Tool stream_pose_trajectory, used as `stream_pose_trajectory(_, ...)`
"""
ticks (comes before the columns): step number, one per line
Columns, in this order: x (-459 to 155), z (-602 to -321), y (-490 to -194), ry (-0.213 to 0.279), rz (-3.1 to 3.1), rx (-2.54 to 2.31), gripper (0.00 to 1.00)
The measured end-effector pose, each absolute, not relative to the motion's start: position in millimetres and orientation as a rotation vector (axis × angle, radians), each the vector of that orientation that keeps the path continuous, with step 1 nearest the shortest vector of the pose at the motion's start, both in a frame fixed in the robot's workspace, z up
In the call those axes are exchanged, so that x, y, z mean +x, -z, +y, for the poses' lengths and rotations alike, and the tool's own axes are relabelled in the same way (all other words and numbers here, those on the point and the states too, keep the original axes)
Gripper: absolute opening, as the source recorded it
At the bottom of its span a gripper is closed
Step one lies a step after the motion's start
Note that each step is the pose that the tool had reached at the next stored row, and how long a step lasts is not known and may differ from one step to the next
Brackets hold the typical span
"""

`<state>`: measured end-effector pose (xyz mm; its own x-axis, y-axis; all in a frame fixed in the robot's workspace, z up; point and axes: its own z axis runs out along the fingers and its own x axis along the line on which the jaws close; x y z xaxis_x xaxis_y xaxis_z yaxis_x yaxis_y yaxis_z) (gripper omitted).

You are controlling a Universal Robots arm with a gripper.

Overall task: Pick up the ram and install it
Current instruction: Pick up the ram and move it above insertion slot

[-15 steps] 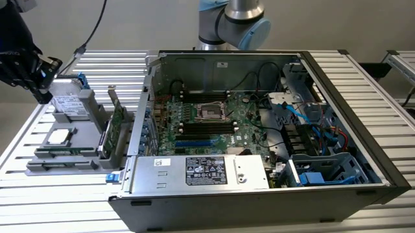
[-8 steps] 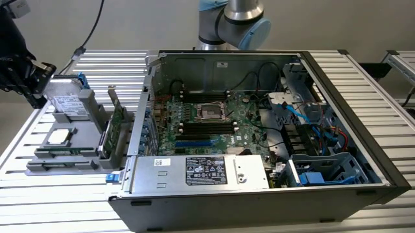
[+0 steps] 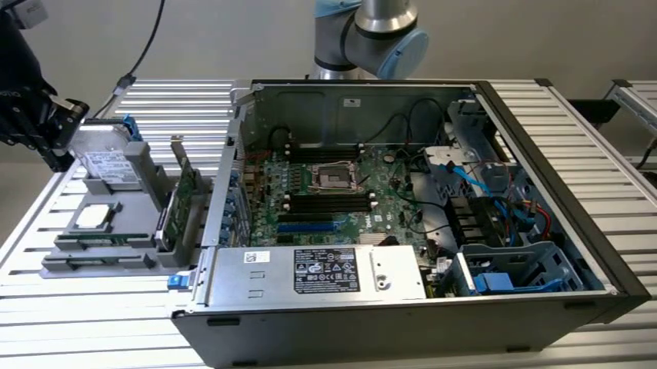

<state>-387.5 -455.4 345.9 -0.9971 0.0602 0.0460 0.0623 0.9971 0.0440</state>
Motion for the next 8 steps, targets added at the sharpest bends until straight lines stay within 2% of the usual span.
stream_pose_trajectory(8, -387.5, -455.3, -346.0, 0.076, -3.096, -0.087, 0.10)
